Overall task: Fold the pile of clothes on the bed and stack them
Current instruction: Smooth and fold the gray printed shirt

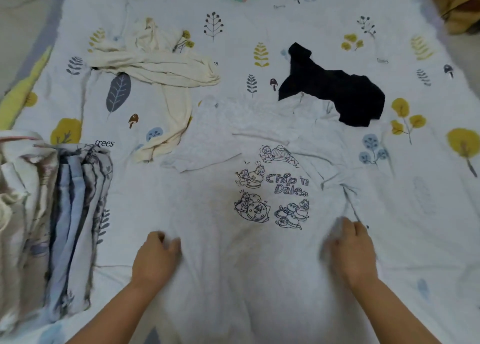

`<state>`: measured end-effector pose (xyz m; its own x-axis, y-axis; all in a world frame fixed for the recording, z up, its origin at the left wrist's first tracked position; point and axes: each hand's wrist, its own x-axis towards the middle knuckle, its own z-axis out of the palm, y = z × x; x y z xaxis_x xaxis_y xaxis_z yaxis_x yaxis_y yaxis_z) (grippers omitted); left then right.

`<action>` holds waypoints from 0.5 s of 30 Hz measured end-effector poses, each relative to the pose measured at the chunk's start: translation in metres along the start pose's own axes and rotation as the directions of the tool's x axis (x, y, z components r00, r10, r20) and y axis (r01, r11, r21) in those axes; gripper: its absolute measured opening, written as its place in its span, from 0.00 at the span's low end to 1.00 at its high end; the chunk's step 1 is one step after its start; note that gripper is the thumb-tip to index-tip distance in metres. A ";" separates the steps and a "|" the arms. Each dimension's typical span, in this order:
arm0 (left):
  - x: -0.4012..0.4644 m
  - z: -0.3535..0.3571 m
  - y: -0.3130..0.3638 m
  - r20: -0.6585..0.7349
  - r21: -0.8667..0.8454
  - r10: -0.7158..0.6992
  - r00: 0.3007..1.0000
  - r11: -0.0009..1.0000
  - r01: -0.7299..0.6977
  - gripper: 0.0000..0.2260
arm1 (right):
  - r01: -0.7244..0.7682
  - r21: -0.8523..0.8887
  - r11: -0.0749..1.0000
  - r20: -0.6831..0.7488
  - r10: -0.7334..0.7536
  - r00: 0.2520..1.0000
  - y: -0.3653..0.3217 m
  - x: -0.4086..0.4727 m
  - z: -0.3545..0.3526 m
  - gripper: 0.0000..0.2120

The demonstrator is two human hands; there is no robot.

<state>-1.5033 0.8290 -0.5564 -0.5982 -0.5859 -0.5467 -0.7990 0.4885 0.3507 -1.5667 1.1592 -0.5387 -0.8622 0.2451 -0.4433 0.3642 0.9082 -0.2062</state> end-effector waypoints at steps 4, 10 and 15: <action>-0.018 -0.001 -0.003 0.041 -0.129 0.103 0.994 0.987 -0.097 0.12 | -0.170 0.022 0.985 0.009 0.169 0.986 0.031 -0.026 0.013 0.20; -0.041 -0.016 -0.008 0.014 -0.375 0.215 0.977 0.907 -0.194 0.13 | -0.387 0.146 0.911 0.043 0.385 0.922 0.062 -0.045 0.011 0.17; -0.050 -0.029 -0.022 0.020 -0.378 0.194 0.981 0.910 -0.172 0.05 | -0.369 0.042 0.928 0.067 0.366 0.928 0.082 -0.057 0.010 0.09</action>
<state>-1.4576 0.8287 -0.5144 -0.7402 -0.4672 -0.4836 -0.6473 0.3005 0.7005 -1.4843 1.2167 -0.5389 -0.6432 0.5375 -0.5453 0.6714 0.7383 -0.0642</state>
